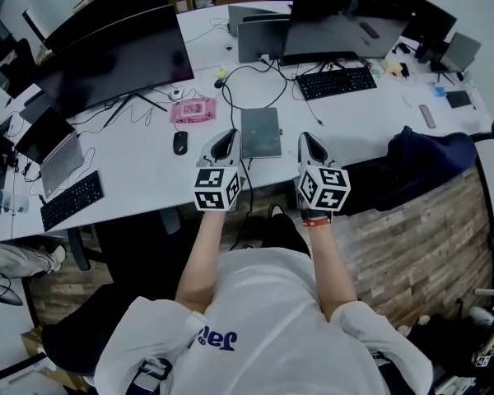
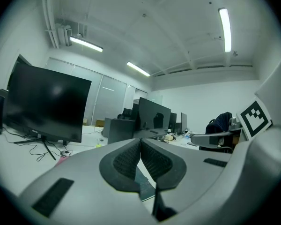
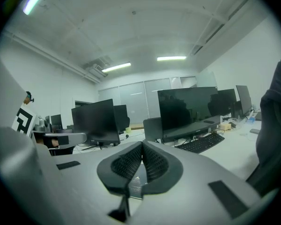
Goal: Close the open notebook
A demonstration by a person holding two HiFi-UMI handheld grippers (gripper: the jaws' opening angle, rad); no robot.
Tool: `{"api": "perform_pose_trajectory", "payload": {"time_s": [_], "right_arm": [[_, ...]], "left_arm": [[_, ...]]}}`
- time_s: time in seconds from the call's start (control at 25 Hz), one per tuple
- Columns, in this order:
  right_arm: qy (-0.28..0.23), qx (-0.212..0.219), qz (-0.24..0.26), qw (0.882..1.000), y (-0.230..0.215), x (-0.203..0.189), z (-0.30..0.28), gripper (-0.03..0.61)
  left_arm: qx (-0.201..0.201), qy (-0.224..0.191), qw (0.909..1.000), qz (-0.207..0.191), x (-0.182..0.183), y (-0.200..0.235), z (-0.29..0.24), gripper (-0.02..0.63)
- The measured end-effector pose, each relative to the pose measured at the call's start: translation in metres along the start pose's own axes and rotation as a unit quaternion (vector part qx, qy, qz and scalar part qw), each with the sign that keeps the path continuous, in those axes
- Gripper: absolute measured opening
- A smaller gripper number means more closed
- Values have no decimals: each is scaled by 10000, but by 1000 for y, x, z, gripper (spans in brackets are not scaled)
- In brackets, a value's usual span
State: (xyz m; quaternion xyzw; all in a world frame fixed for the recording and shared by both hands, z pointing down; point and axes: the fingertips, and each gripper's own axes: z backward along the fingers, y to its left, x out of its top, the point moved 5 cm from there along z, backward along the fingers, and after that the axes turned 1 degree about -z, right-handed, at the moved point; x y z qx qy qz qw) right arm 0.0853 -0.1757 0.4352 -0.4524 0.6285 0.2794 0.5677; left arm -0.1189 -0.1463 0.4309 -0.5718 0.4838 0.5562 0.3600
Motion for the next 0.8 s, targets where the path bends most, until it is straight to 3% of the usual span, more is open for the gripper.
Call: {"api": "perform_pose_trajectory", "payload": {"time_s": [0.44, 0.64, 0.8], "right_arm": [[94, 139, -140, 9998, 2, -6, 0, 12], [366, 290, -768, 9959, -10, -19, -14, 12], [622, 473, -1471, 9860, -25, -25, -28, 12]], "left_arm": [[45, 128, 9998, 161, -12, 2, 0, 21], [9, 313, 9993, 225, -24, 2, 0, 23], [-13, 587, 9975, 400, -40, 11, -4, 23]]}}
